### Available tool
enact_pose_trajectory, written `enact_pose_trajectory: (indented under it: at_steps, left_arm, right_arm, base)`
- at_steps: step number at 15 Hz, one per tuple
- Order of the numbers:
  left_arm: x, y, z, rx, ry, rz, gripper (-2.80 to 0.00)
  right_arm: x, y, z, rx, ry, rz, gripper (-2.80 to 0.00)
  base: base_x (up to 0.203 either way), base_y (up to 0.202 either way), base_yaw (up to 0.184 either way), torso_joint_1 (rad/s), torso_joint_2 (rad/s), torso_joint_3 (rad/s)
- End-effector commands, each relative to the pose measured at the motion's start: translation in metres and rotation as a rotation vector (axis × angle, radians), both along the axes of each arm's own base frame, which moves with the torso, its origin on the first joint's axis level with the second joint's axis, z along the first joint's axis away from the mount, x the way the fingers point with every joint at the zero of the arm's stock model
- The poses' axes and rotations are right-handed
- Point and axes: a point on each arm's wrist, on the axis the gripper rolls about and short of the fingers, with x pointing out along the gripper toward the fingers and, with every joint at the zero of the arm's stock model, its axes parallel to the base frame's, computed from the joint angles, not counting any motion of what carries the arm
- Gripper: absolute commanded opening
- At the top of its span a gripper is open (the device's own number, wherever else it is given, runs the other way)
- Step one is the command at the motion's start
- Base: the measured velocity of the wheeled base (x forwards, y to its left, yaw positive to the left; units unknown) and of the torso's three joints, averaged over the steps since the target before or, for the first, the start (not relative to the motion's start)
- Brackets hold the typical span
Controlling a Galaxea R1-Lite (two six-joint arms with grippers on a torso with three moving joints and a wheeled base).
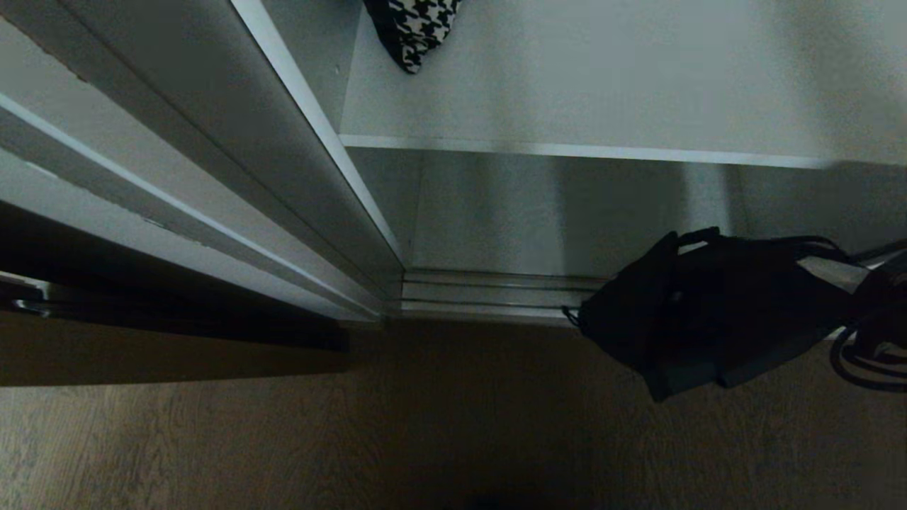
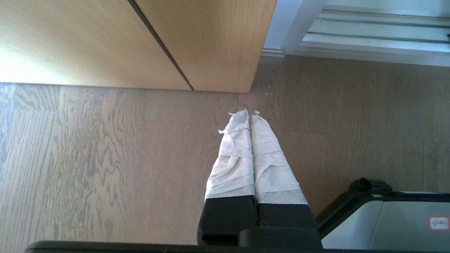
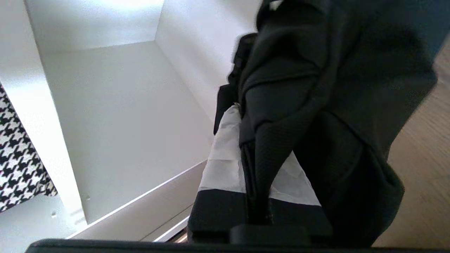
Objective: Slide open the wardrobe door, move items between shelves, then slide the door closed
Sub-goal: Place the bag on the lower shelf
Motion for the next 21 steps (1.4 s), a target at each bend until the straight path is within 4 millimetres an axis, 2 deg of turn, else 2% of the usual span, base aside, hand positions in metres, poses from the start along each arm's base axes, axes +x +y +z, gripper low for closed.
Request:
enact_pose_trajectory:
  at_steps: [1, 4, 8, 11, 15, 18, 21]
  left_arm:
    - [0.0, 0.0, 0.0, 0.001, -0.001, 0.001, -2.8]
    - [0.0, 0.0, 0.0, 0.001, -0.001, 0.001, -2.8]
    - [0.0, 0.0, 0.0, 0.001, -0.001, 0.001, -2.8]
    - [0.0, 0.0, 0.0, 0.001, -0.001, 0.001, -2.8]
    - [0.0, 0.0, 0.0, 0.001, -0.001, 0.0, -2.8]
    - [0.0, 0.0, 0.0, 0.001, -0.001, 0.0, -2.8]
    - [0.0, 0.0, 0.0, 0.001, -0.001, 0.001, -2.8]
  right_arm:
    - [0.017, -0.003, -0.003, 0.01, 0.018, 0.008, -2.8]
    - [0.044, -0.009, -0.002, 0.012, 0.022, 0.007, -2.8]
    - [0.065, -0.014, 0.001, 0.032, 0.012, 0.003, -2.8]
    - [0.068, -0.017, 0.009, 0.067, -0.009, -0.003, -2.8]
    - [0.083, -0.021, 0.013, 0.073, -0.029, -0.009, -2.8]
    - [0.077, -0.02, 0.026, 0.117, -0.063, -0.005, -2.8]
    - [0.081, -0.029, 0.035, 0.153, -0.087, -0.026, -2.8]
  base:
    - [0.0, 0.0, 0.0, 0.0, 0.0, 0.0]
    - [0.0, 0.0, 0.0, 0.0, 0.0, 0.0]
    - [0.0, 0.0, 0.0, 0.0, 0.0, 0.0]
    - [0.0, 0.0, 0.0, 0.0, 0.0, 0.0]
    - [0.0, 0.0, 0.0, 0.0, 0.0, 0.0]
    - [0.0, 0.0, 0.0, 0.0, 0.0, 0.0]
    - [0.0, 0.0, 0.0, 0.0, 0.0, 0.0]
